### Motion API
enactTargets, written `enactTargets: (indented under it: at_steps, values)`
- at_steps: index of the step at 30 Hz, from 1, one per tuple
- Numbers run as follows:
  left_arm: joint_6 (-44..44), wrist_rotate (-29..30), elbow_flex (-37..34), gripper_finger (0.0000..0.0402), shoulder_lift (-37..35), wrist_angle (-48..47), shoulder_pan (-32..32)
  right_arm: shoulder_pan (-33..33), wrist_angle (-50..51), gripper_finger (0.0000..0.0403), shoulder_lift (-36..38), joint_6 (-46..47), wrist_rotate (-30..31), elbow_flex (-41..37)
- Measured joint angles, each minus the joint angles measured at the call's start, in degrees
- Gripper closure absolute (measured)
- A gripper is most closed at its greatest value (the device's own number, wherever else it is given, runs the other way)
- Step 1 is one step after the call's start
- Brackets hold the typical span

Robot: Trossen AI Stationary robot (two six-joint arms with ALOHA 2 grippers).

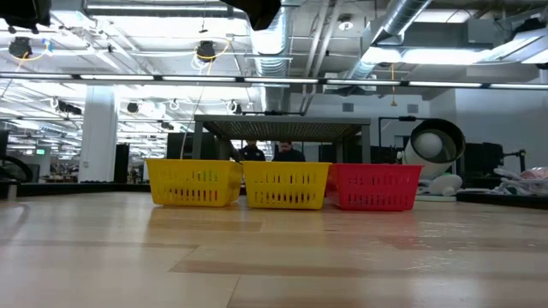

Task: Pick & Place Office Desk Supplies
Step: Put the yellow crayon box into the right yellow bin

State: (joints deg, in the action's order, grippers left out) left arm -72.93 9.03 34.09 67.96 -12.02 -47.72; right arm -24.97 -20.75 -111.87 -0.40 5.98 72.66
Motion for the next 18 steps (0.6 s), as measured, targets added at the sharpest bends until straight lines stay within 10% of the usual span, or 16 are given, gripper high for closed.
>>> enactTargets:
  at_steps: [18]
  values:
    - [-5.0, -15.2, 0.0, 0.0094, 9.0, 0.1, -0.6, 0.0, -2.0, 0.0168, 0.0, 2.2, -0.5, 0.0]
